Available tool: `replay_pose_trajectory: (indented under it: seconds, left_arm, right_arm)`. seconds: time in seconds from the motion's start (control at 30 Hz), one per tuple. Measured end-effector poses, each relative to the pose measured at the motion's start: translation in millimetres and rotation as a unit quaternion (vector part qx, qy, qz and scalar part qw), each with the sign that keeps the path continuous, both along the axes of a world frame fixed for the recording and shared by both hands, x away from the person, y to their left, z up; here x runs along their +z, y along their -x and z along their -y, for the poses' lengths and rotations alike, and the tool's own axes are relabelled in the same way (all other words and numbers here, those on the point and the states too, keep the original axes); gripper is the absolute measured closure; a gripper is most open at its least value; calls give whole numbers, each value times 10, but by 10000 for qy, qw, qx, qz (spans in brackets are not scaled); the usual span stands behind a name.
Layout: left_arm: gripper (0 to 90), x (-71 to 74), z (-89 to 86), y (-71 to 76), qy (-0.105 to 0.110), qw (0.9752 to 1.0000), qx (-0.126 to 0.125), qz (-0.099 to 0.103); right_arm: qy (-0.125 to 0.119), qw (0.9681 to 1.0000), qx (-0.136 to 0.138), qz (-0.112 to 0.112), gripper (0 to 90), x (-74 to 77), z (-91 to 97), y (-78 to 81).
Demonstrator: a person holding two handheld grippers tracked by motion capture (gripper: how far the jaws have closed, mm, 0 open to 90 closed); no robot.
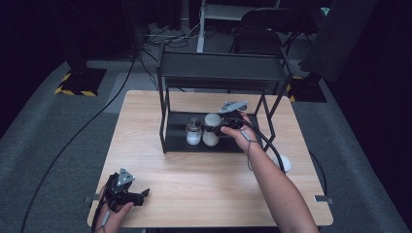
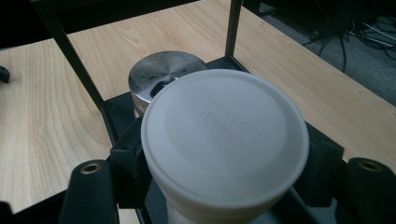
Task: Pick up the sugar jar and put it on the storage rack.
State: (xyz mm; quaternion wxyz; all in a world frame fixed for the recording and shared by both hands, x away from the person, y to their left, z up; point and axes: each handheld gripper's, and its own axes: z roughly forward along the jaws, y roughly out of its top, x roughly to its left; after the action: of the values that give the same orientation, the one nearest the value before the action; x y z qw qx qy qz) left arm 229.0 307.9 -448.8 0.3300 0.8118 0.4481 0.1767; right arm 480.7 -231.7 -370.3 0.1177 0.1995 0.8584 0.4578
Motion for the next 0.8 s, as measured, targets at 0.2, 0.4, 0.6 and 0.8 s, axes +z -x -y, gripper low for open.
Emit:
replay_pose_trajectory:
  seconds: [0.2,0.4,0.6,0.8]
  left_arm:
    - [32,0,0,0,3,10000,3,-3]
    - [32,2,1,0,0,10000,2,-7]
    - [32,0,1,0,1,10000,2,-2]
    - [31,-4,1,1,12,10000,10,1]
  right_arm:
    - [-75,10000,-8,16,334,-38,14,-6]
    - [-28,10000,-93,13,292,-16,13,23]
    - [51,9998,-83,147,190,80,-9,103]
    - [13,9995,-183,256,146,234,51,227]
